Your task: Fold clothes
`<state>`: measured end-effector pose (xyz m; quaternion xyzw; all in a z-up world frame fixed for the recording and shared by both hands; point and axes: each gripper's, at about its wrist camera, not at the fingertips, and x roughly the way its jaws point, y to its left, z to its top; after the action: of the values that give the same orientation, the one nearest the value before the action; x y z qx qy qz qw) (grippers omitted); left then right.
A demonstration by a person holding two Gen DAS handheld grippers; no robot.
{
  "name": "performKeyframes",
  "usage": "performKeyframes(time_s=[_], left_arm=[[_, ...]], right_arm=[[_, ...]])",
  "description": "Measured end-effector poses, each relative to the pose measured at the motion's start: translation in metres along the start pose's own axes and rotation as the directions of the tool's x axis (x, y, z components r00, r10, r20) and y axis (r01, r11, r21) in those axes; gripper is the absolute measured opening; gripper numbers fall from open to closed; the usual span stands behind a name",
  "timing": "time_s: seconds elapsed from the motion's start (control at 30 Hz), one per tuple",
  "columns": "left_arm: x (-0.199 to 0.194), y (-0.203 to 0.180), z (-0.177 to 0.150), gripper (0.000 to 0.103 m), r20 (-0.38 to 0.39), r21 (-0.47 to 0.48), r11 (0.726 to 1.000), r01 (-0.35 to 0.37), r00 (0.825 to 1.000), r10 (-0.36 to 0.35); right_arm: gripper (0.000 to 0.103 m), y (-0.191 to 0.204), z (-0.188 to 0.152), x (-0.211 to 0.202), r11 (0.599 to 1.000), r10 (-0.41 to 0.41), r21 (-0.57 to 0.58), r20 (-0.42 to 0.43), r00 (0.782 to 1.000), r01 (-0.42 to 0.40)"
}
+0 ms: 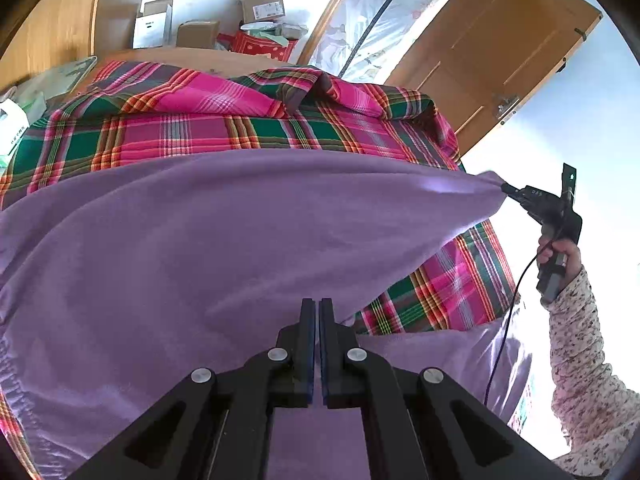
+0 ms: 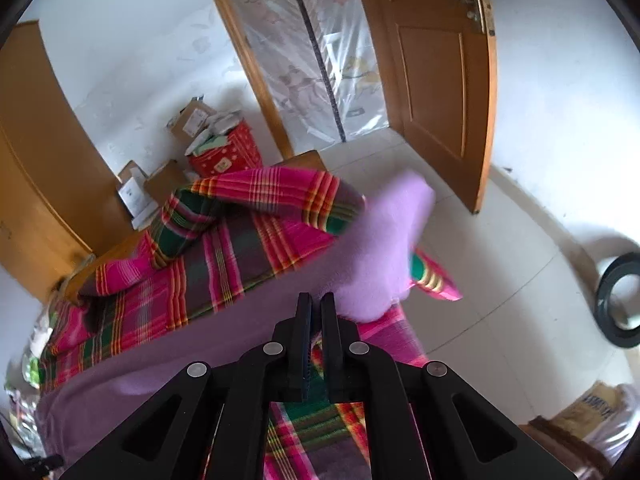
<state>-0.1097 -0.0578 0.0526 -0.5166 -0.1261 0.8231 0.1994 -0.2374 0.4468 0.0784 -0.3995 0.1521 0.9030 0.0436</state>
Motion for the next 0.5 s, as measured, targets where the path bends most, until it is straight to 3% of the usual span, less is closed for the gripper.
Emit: performKeyframes(time_s=[0.2, 0.37, 0.5], left_arm=[[0.009, 0.001, -0.007, 0.002, -0.051, 0.01, 1.0, -0.005, 0.999, 0.006], [0.007, -0.012, -0.001, 0.003, -0.022, 0.044, 0.998, -0.034, 0.999, 0.035], [0.017, -0.032, 0.004, 0.021, -0.021, 0.139, 0.987, -0.079, 0.996, 0.083]], right_arm=[[0.005, -0.006, -0.018, 0.024, 0.995, -0.1, -0.018, -0.096, 0.99, 0.099], [0.007, -0.013, -0.028, 0.041, 0.992, -0.125, -0.012, -0.126, 0.984, 0.124], [0.007, -0.01, -0.028, 0.041, 0.991, -0.137, -0.024, -0.122, 0.983, 0.135]])
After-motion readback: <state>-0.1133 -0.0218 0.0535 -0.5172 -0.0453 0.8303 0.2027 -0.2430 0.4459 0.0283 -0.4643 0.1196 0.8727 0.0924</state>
